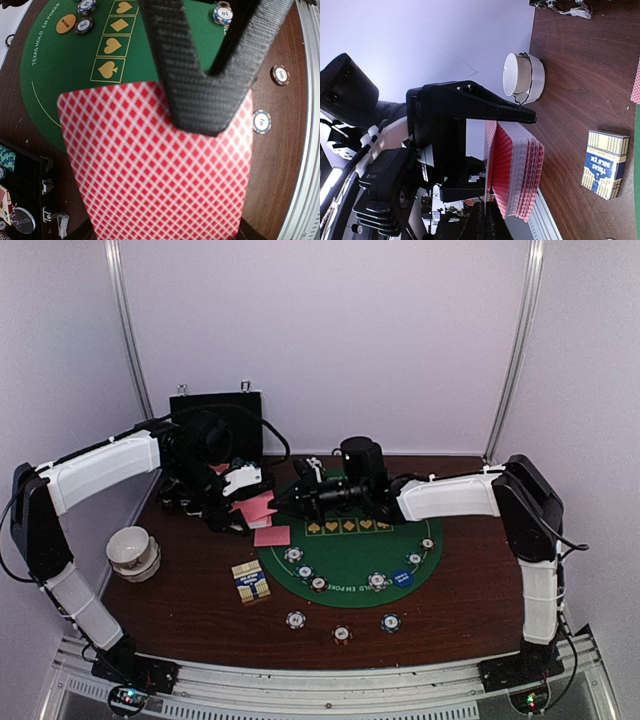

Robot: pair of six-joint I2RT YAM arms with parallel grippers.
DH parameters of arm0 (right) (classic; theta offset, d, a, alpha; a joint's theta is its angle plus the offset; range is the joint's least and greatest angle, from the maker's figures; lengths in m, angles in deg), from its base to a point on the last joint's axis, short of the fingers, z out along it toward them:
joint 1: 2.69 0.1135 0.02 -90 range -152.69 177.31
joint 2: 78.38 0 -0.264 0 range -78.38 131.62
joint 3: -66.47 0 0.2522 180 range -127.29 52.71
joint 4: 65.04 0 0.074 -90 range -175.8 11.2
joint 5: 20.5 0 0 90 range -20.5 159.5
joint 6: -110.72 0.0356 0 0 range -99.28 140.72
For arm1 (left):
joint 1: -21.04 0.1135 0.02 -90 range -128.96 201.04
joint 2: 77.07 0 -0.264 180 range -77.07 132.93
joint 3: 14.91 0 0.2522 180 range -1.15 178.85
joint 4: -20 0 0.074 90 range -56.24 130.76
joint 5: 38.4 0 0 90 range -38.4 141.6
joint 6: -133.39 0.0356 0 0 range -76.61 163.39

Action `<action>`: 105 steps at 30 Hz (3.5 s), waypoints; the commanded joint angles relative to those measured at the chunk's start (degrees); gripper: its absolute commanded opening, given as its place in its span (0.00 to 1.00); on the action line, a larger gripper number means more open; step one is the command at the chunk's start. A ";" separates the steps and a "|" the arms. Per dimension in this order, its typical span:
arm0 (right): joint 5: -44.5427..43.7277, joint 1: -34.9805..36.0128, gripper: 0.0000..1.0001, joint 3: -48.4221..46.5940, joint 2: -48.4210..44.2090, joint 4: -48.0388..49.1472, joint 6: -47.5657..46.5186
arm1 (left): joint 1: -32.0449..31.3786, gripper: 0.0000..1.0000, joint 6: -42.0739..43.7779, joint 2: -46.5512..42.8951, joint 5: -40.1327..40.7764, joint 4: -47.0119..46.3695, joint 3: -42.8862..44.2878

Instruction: Distribute texas hold em gaming equipment

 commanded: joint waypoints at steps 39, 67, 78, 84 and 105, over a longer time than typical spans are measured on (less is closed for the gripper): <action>-7.37 -23.26 0.00 -28.27 15.89 -45.12 -31.37 | 0.35 0.00 0.86 -2.27 1.18 0.16 0.95; -22.38 -22.68 0.49 -41.08 14.48 -64.55 -43.57 | 0.35 0.00 0.20 -2.36 -0.21 0.66 1.61; -19.39 -16.57 0.69 -21.20 -1.86 -51.38 -39.05 | 0.35 0.00 -0.88 -1.22 -1.03 0.60 3.60; -13.10 -9.37 0.75 -7.78 -7.50 -32.41 -27.06 | 0.35 0.00 -1.35 -0.74 -1.03 1.17 4.72; -7.74 1.21 0.80 -3.27 -1.93 -9.46 -11.72 | 0.35 0.00 -2.52 -1.47 -2.26 1.33 4.47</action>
